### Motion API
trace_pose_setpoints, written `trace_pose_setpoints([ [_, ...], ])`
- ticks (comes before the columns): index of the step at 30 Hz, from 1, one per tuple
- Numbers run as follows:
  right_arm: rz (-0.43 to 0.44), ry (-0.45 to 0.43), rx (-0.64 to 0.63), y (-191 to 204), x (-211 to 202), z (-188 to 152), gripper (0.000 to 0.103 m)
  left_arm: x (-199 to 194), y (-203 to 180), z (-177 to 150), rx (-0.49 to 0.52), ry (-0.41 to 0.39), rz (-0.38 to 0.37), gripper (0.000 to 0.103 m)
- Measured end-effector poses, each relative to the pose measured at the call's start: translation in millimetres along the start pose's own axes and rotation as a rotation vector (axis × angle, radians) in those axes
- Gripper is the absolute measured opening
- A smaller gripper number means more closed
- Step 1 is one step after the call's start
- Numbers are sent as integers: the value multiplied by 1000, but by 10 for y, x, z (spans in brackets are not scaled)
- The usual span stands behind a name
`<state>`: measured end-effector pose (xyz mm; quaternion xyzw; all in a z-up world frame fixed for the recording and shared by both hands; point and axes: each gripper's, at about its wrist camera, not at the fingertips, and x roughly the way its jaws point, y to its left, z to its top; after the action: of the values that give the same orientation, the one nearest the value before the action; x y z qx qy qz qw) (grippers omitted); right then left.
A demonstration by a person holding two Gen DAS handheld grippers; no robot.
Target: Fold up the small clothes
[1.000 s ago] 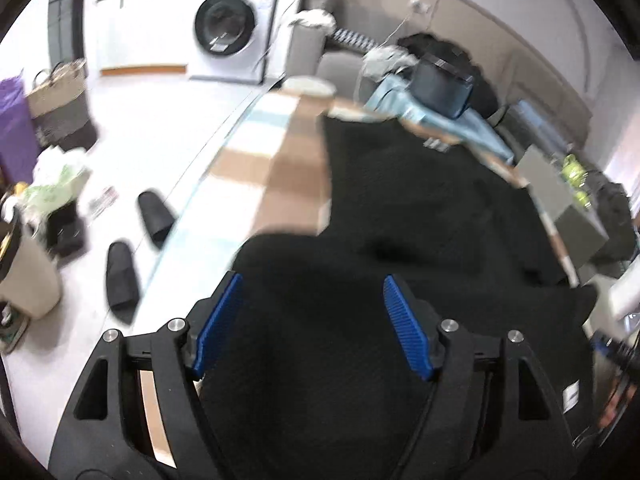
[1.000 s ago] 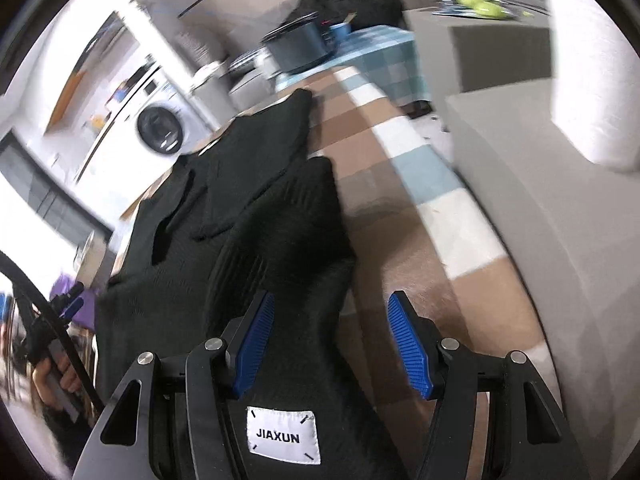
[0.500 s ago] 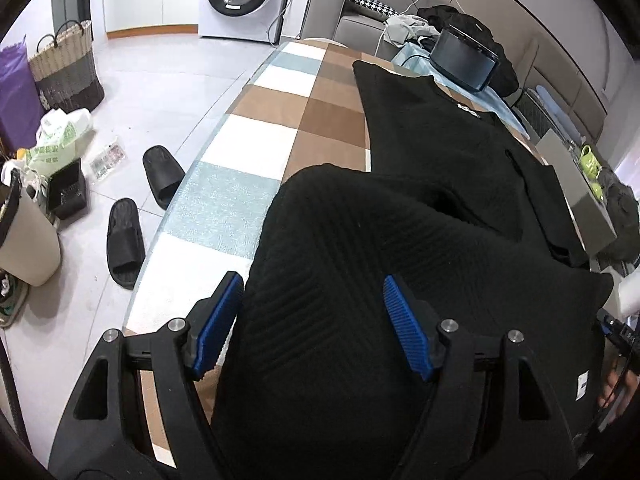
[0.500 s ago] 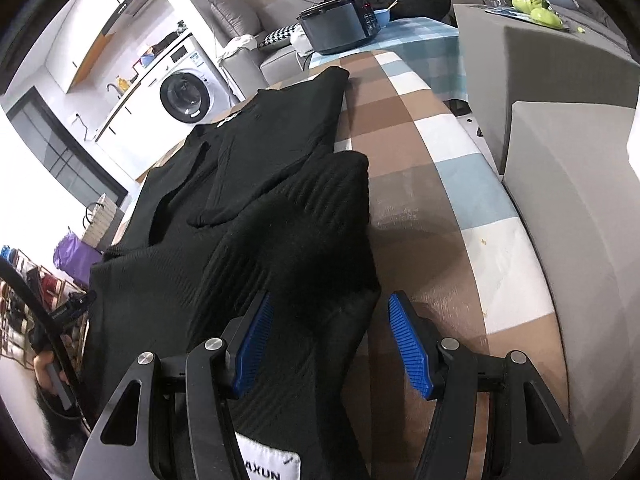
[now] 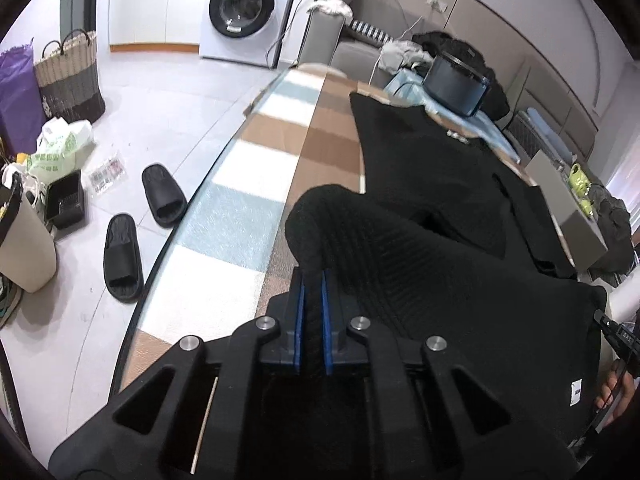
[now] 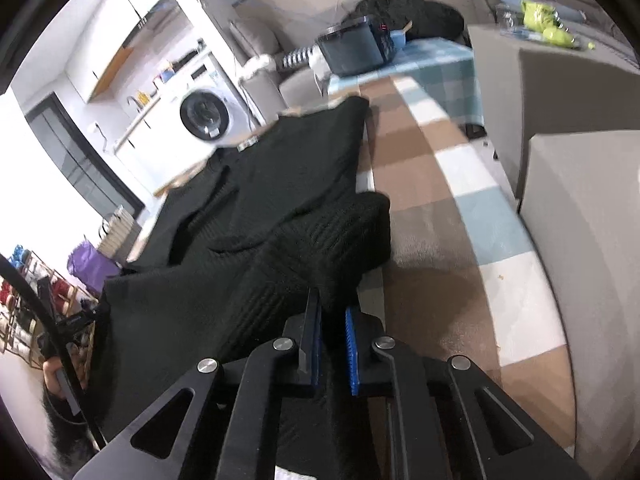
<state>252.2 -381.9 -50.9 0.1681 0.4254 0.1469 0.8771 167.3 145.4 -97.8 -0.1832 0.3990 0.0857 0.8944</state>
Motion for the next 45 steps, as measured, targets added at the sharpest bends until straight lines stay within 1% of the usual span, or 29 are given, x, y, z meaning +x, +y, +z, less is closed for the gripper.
trace_pose_setpoints([
  [3,35,-48,28,-56,-229,-77,9,-180,21,-52,-5,-24,-29,5],
  [6,107,-103,46,-85,-443,-184,9,-333,46,-108,-18,-47,-55,5],
  [10,121,-144,50,-85,-579,-259,9,-535,59,-175,-32,-77,-85,5],
  [13,115,-152,49,-69,-653,-289,9,-691,64,-243,-30,-97,-87,5],
  [19,131,-165,39,-46,-854,-401,8,-1035,135,-443,-55,-124,-98,4],
  [23,154,-193,32,-14,-1003,-437,8,-1205,173,-483,-69,-148,-109,4],
  [26,153,-224,41,-13,-1046,-359,7,-1206,184,-401,-74,-155,-111,4],
  [28,141,-253,55,-28,-1031,-261,2,-1135,171,-304,-69,-158,-105,4],
  [30,125,-278,69,-57,-1016,-164,1,-1019,137,-193,-71,-147,-98,4],
  [31,103,-268,60,-56,-959,-102,1,-967,117,-143,-73,-140,-103,4],
  [33,49,-217,50,-47,-838,-31,1,-894,72,-70,-60,-139,-99,4],
  [34,55,-178,53,-58,-768,-24,1,-860,50,-47,-53,-136,-94,4],
  [35,50,-149,60,-77,-713,-42,6,-852,43,-47,-50,-133,-96,4],
  [36,36,-133,65,-98,-690,-69,19,-839,46,-44,-52,-129,-97,4],
  [37,39,-112,80,-137,-669,-117,28,-800,50,-30,-53,-125,-96,4],
  [38,62,-108,98,-173,-669,-159,45,-786,61,-33,-54,-122,-94,4],
  [39,101,-118,114,-213,-688,-212,52,-777,79,-40,-61,-116,-94,4],
  [40,137,-115,120,-244,-689,-260,55,-750,95,-36,-67,-112,-97,4],
  [41,149,-102,123,-256,-676,-294,61,-725,103,-35,-71,-108,-98,4],
  [42,149,-90,124,-267,-644,-316,62,-701,109,-39,-73,-106,-97,4],
  [45,190,-32,118,-273,-469,-338,63,-640,114,-48,-79,-101,-97,4],
])
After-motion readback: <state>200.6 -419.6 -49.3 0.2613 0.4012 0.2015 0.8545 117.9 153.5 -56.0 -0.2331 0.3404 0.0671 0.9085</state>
